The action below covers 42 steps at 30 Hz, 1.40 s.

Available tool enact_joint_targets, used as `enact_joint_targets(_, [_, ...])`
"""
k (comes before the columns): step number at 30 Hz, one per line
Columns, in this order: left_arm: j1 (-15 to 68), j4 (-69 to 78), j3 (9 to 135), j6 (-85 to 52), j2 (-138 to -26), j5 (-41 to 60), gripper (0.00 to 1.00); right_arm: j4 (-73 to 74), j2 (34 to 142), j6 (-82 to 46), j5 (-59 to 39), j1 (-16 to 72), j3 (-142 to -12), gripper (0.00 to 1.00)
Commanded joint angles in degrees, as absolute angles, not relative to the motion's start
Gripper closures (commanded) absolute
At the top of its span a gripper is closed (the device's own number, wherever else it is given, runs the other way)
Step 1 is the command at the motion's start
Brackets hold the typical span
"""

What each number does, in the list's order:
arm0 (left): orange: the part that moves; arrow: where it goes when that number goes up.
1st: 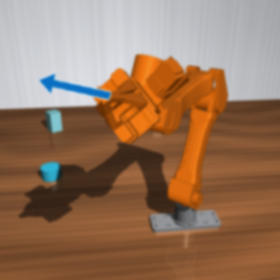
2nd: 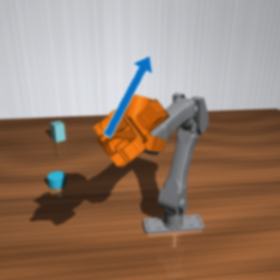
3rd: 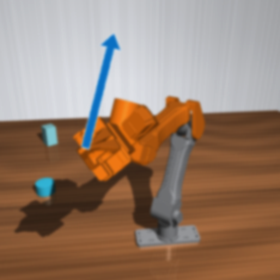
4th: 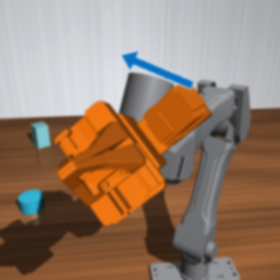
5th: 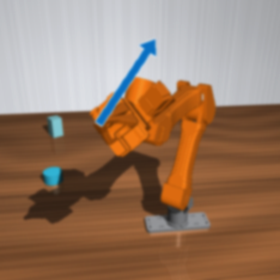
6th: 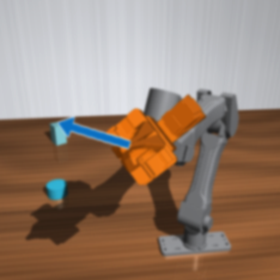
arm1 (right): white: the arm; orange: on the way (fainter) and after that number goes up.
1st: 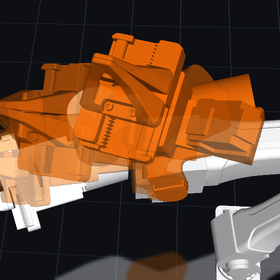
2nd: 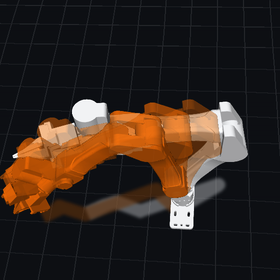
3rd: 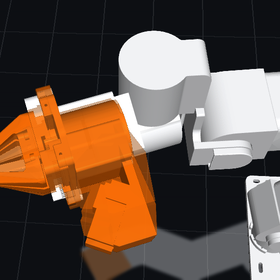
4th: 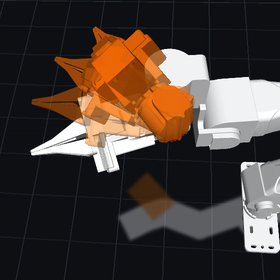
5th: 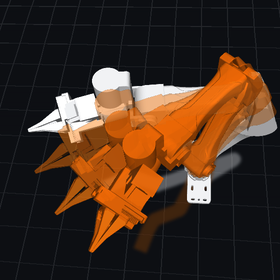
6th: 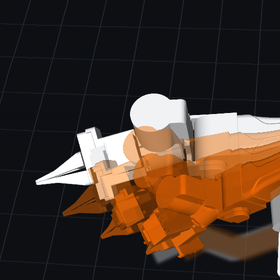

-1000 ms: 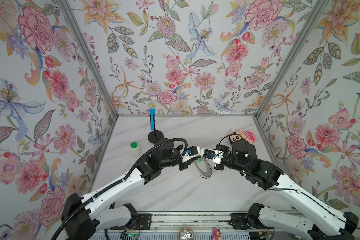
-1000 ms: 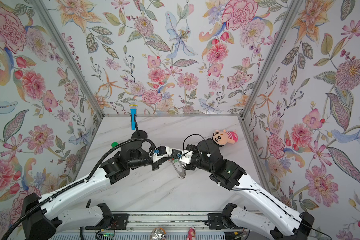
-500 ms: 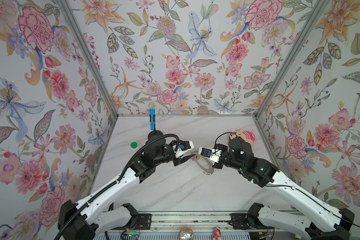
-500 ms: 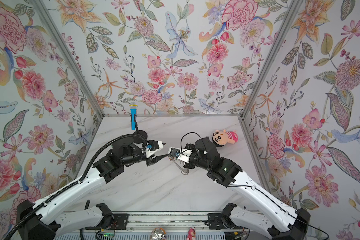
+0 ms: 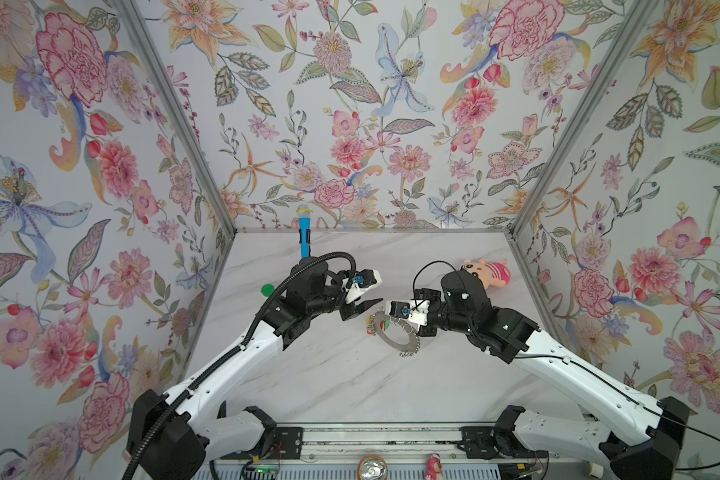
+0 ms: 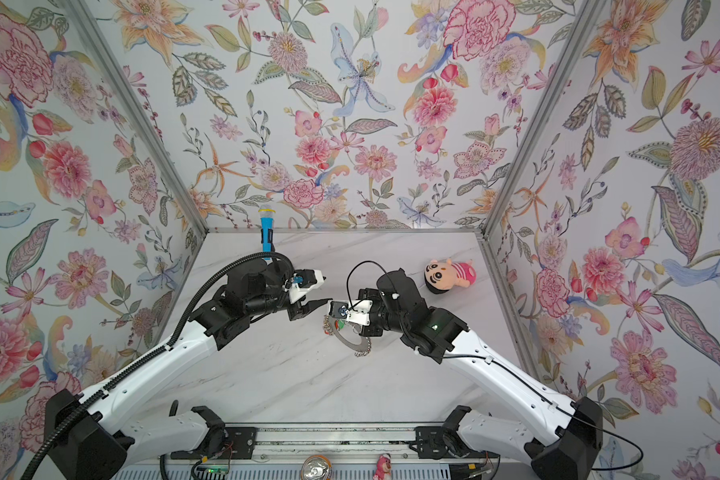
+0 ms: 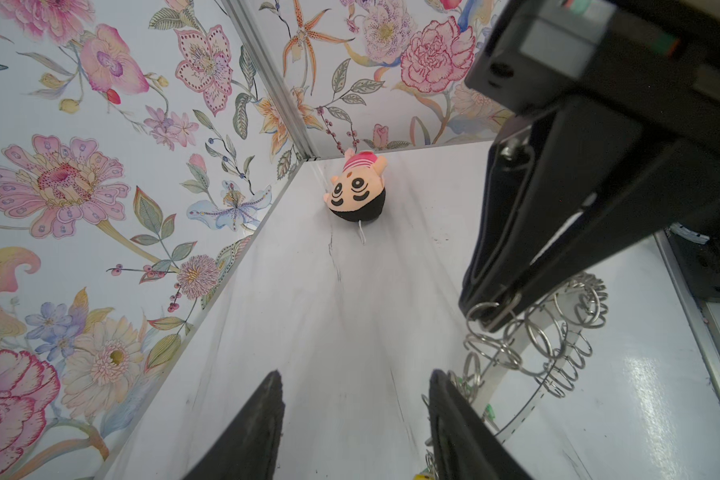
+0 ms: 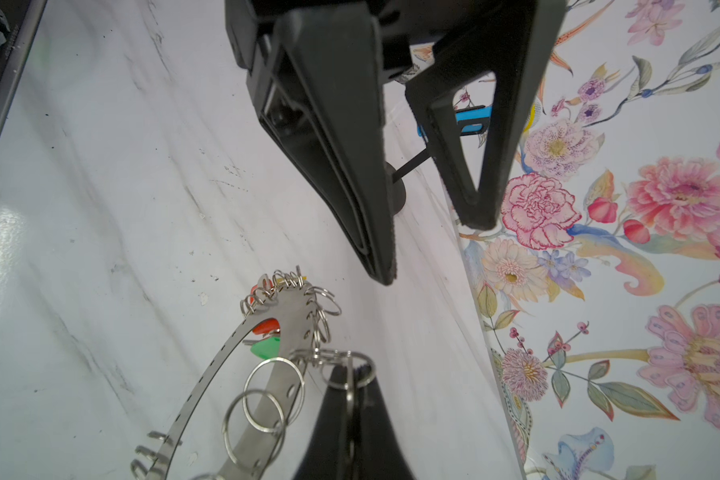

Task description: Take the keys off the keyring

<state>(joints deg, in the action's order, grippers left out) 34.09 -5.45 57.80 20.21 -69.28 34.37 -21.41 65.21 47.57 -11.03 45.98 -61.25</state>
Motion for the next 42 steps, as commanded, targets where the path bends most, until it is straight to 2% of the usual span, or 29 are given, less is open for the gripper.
enact_joint_targets(1, [33.27, -8.49, 59.37, 21.87, -69.02, 36.03, 0.43, -20.03, 66.53, 49.42, -13.2, 45.69, -65.06, 1.0])
enact_joint_targets(8, [33.27, -6.96, 55.75, 20.2, -63.97, 33.94, 0.42, -18.49, 68.82, 50.41, -13.8, 45.35, -66.62, 1.0])
enact_joint_targets(14, [33.22, 0.98, 48.57, 13.14, -56.55, 32.91, 0.44, -13.93, 69.43, 49.1, -11.55, 45.26, -65.85, 1.0])
enact_joint_targets(17, [33.22, 7.53, 43.53, 7.7, -52.69, 33.2, 0.48, -12.71, 69.69, 47.72, -11.46, 45.11, -65.73, 1.0])
enact_joint_targets(22, [34.0, 21.22, 34.82, -2.63, -48.31, 32.89, 0.6, -9.97, 69.3, 45.25, -11.99, 45.14, -64.61, 1.0])
enact_joint_targets(30, [39.34, 29.87, 31.67, -3.76, -51.15, 27.66, 0.65, -8.96, 69.54, 42.94, -12.44, 45.35, -64.07, 1.0])
enact_joint_targets(34, [39.45, 28.51, 33.22, -1.76, -52.16, 26.92, 0.64, -8.61, 68.91, 43.71, -13.98, 45.4, -63.24, 1.0])
enact_joint_targets(42, [35.13, 11.04, 43.9, 7.01, -55.58, 30.81, 0.61, -10.84, 68.73, 47.02, -15.88, 45.4, -63.33, 1.0])
